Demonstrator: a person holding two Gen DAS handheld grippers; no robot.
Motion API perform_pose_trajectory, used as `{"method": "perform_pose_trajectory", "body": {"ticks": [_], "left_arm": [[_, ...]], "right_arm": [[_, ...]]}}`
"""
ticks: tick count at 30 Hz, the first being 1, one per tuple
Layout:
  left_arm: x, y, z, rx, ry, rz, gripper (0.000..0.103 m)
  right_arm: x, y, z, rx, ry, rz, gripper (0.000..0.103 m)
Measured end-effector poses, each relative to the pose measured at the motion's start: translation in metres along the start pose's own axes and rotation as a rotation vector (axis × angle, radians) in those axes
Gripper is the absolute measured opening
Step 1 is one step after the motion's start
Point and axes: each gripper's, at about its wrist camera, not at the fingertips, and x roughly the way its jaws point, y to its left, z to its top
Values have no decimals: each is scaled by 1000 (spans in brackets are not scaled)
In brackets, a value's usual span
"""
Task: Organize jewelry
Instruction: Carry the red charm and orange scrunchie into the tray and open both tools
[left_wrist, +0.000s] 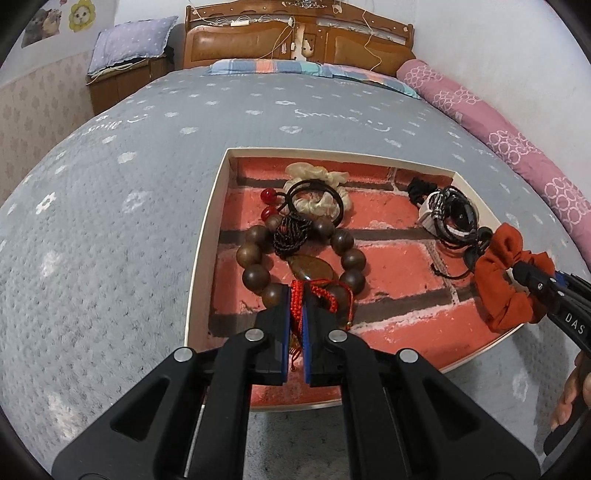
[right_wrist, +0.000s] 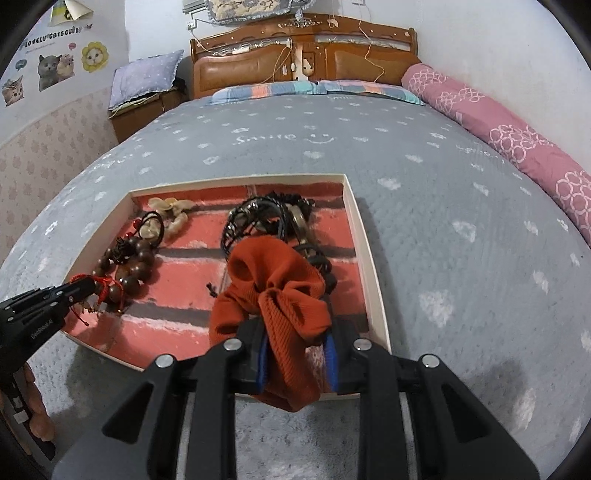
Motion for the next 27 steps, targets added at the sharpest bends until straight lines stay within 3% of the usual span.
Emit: {"method": "perform_pose_trajectory", "body": {"ticks": [8,14,16,18,20,23,26,27], "left_arm": [[5,6,-8,-4,17,19,10],[1,9,-12,-15,17,36,30],[-1,9,-13,-11,15,37,34],[-5,9,-12,-14,8,41,44],[-14,9,-11,-23,-12,33,50],[-27,9,-6,-41,-37,31,64],[-42,6,1,-35,-63,31,72],[-49,5,2,-29,-78,36,81]], "right_arm": [[6,0,-5,2,11,6,27],[6,0,-10,2,18,3,30],[4,0,-10,3,12,2,34],[-1,0,-9,-1,-7,-4,49],[-7,-1,-8,-1,-27,-9,56],[-14,-3,-4,3,-46,-5,58],[-22,-5,-1,6,-62,-5,70],[-24,-5,0,3,-71,-6,73]]}}
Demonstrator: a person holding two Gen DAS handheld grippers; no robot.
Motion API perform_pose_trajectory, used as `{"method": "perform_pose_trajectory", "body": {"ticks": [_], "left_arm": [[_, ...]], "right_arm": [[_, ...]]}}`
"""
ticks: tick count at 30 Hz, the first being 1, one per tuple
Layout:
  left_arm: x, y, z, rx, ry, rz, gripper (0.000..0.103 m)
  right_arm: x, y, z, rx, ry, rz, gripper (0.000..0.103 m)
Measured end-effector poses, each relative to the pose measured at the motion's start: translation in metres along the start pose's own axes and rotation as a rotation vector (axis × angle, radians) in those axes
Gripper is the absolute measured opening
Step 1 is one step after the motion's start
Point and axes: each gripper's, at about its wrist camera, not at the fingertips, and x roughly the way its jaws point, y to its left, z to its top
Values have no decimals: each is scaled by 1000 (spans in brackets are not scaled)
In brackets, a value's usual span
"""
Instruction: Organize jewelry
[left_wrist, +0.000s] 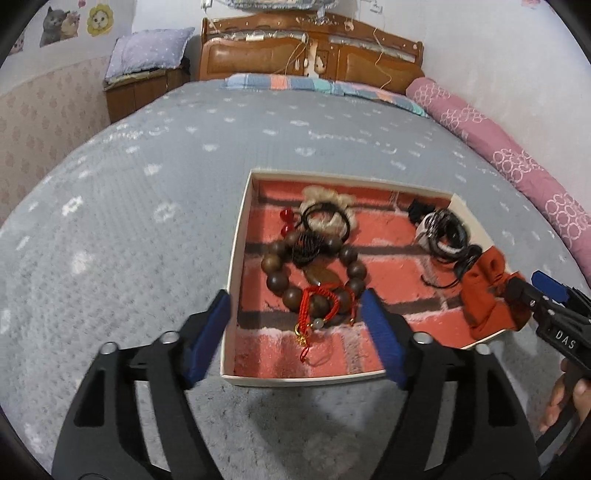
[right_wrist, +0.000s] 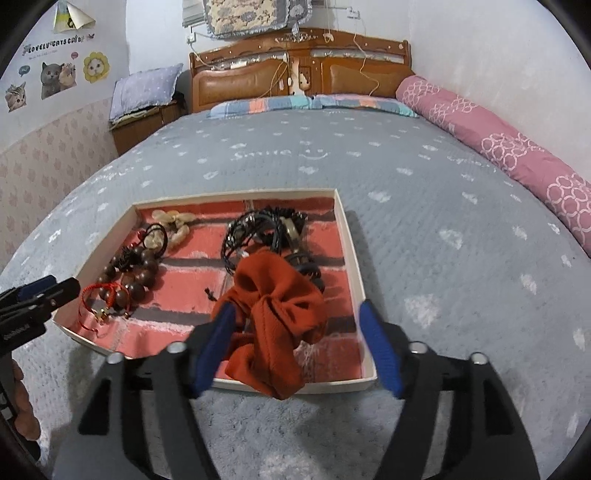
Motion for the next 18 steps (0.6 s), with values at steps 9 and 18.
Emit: {"method": "perform_pose_trajectory", "body": {"ticks": [9,18], "left_arm": [[-36,13,-1,11,-46,30,98],[-89,13,-19,48,-132,66,98]], "right_arm": [[-16,-2,-3,-16,-9,-3,92],[-66,-1,-16,-80,-78,-30,99]]}}
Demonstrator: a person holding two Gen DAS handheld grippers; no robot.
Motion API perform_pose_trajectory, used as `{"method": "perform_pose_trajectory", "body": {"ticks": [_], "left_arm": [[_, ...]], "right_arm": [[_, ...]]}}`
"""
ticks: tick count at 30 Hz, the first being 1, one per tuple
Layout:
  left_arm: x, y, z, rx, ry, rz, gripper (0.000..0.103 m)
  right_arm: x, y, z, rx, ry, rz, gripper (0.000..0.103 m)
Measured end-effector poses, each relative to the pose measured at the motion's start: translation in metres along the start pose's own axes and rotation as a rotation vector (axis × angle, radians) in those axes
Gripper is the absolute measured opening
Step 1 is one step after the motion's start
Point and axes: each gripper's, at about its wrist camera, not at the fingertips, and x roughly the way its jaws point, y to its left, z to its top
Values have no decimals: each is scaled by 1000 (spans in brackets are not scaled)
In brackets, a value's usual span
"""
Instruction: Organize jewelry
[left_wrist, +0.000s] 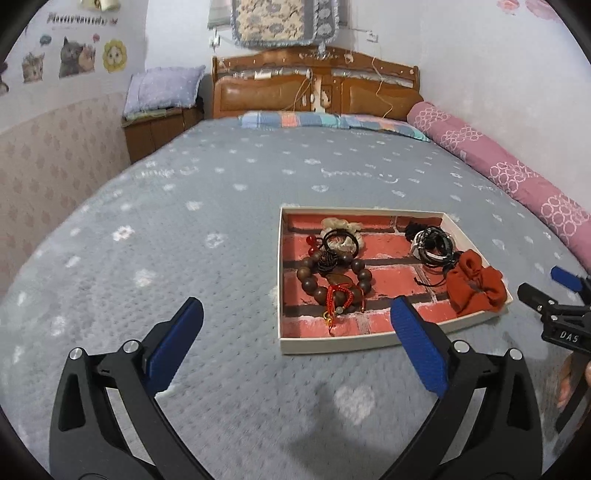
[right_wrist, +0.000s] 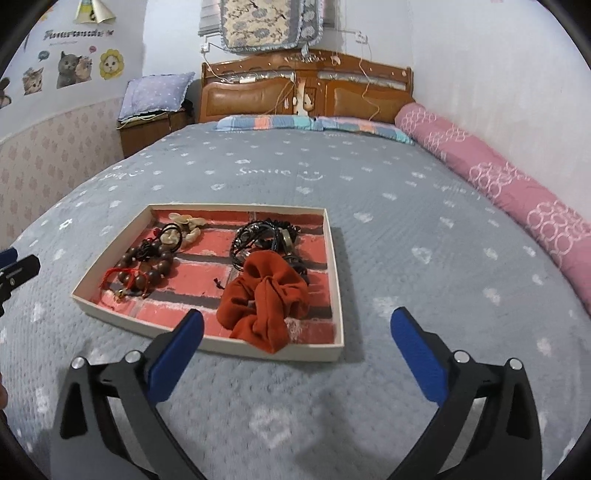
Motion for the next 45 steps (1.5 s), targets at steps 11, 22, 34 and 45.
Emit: {"method": "perform_pose_trajectory", "body": {"ticks": [11,22,34,45], "left_arm": [[-89,-13,-24,-18,-103,-28,98],[-160,-28,-68,-44,-241,-33,98],[-169,-43,-116,-32,-299,-22,98],[-179,-49,-146,-21,-312,-8,98]], "right_arm": [[-95,1,-16,-12,-120,-8,99],[-159,2,-62,20,-196,34,99],[-163,-6,-123,39,-253,5,99],[-175,-14,-158,71,-284,9,99]]}}
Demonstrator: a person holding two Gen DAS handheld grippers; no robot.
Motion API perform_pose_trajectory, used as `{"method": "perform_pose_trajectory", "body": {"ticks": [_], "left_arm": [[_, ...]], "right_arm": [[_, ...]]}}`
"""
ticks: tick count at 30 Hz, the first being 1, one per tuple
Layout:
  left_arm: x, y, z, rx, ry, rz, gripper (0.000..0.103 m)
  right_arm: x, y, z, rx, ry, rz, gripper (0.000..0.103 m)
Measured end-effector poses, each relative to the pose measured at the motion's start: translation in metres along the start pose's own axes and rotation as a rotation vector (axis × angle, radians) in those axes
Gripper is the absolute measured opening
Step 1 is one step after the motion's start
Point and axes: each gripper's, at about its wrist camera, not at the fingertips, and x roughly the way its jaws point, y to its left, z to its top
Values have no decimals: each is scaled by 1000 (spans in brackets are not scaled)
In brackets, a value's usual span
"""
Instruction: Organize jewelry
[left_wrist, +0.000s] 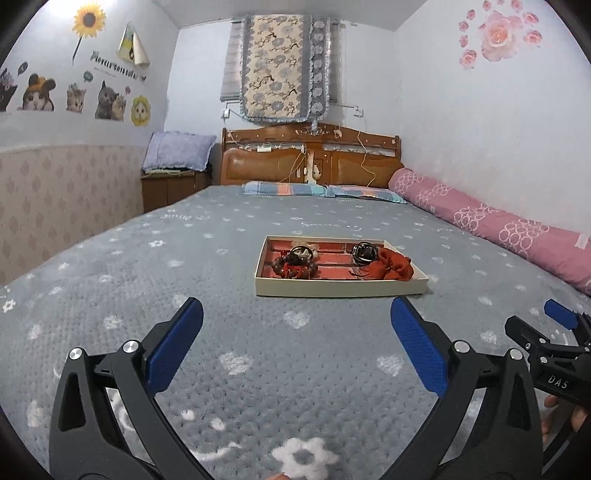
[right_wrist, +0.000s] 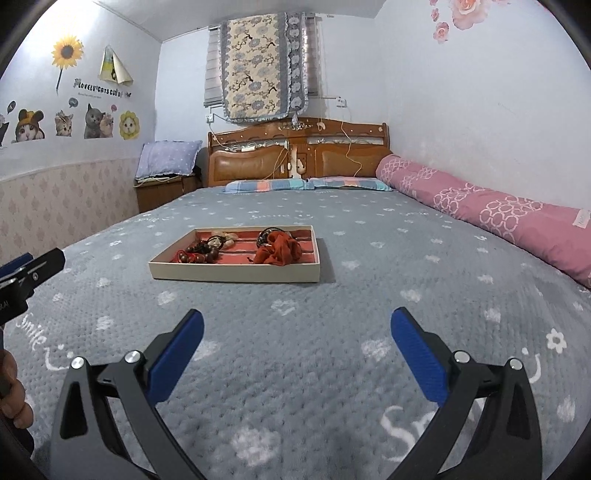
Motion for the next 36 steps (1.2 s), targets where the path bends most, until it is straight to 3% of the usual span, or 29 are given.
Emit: {"method": "perform_pose_trajectory", "body": {"ticks": [36], "left_arm": [[14,-7,-28,30,21,13,98]], "right_arm": [[-3,2,-11,-3,-40,25,99]]}}
